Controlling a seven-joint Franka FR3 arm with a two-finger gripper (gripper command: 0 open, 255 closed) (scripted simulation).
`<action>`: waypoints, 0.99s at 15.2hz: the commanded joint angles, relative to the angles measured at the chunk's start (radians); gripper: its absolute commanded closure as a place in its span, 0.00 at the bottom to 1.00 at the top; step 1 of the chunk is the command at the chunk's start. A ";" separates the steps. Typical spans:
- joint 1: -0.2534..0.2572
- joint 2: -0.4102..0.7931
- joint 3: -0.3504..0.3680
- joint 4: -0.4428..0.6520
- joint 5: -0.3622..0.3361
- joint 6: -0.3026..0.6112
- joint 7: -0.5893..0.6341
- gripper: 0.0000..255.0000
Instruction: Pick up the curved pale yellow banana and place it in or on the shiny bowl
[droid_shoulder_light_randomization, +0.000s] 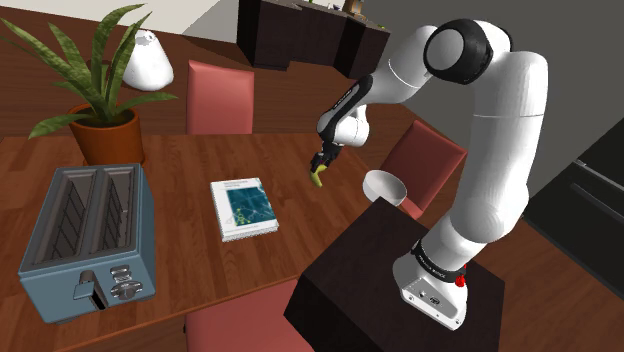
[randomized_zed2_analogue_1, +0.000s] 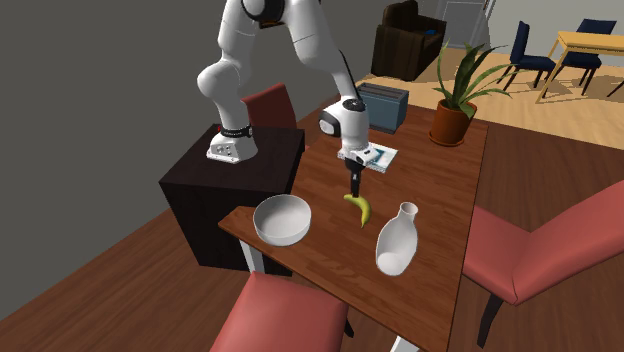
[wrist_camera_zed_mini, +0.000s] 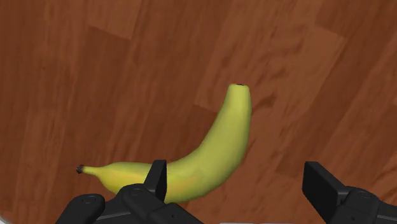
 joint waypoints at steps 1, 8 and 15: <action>-0.040 0.059 0.032 0.044 0.025 0.021 -0.038 0.00; -0.072 0.163 0.076 0.098 0.050 0.076 -0.062 0.00; -0.074 0.172 0.079 0.103 0.051 0.080 -0.063 0.00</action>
